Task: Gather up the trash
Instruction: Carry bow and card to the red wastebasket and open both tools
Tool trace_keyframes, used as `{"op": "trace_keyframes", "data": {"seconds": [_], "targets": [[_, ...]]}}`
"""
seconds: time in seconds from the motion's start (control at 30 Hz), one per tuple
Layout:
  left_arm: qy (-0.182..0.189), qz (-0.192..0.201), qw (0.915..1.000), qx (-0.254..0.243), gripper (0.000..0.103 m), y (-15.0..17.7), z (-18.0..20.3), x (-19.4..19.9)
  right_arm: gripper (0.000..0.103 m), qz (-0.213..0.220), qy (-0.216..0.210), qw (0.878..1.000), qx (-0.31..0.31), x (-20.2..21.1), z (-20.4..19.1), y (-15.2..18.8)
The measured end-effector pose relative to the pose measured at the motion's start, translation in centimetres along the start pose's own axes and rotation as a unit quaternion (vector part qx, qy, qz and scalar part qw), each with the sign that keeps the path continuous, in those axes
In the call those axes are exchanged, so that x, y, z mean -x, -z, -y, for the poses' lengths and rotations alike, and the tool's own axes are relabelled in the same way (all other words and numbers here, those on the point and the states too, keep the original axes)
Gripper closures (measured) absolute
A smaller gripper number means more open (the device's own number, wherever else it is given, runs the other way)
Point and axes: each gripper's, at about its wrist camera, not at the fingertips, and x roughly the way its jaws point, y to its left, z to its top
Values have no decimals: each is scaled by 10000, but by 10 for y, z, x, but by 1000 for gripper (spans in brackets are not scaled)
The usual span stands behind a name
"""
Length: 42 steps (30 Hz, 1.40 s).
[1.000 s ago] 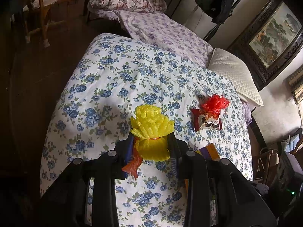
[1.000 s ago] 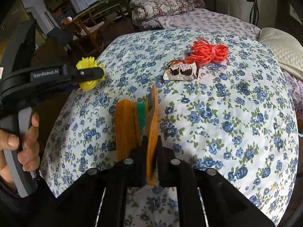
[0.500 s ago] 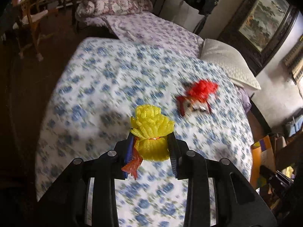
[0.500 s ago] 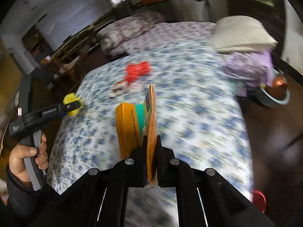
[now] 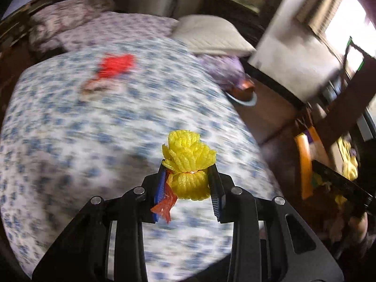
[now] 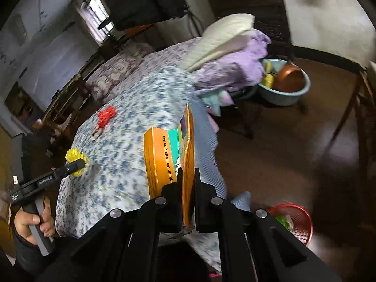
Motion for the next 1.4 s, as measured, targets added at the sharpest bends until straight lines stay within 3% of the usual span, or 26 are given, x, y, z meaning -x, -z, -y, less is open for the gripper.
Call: {"op": "trace_keyframes", "data": {"seconds": [0.27,0.47,0.63,0.8,1.03,1.13,1.27,1.33,1.4], "targets": [[685,-575,9924,-844,69,9,121,-36,95,-32,236,9970,-733,14,83,46],[1166,-1301,9742,-1429,69,39,214,-83,95,-236,522,9903,-1264,9,143,83],[1278,-1887,9613,-1549,69,62,260,-126,95,-417,655,9835,-1637,-2,182,111],[1151,-2423,9483,-1697,69,82,291,-167,95,-609,711,9762,-1957,-19,213,135],[965,-3013,9340,-1661,69,101,306,-215,95,-881,822,9662,-2279,-44,241,162],[1009,-3149,9275,-1743,69,106,308,-226,95,-987,826,9625,-2389,-55,249,170],[958,-3183,9250,-1842,69,108,313,-236,95,-1043,805,9597,-2481,-66,254,179],[937,-3322,9227,-1714,65,111,313,-244,91,-1048,790,9580,-2548,-69,258,182],[800,-3487,9198,-1612,40,113,311,-252,84,-1085,845,9555,-2608,-73,262,185]]}}
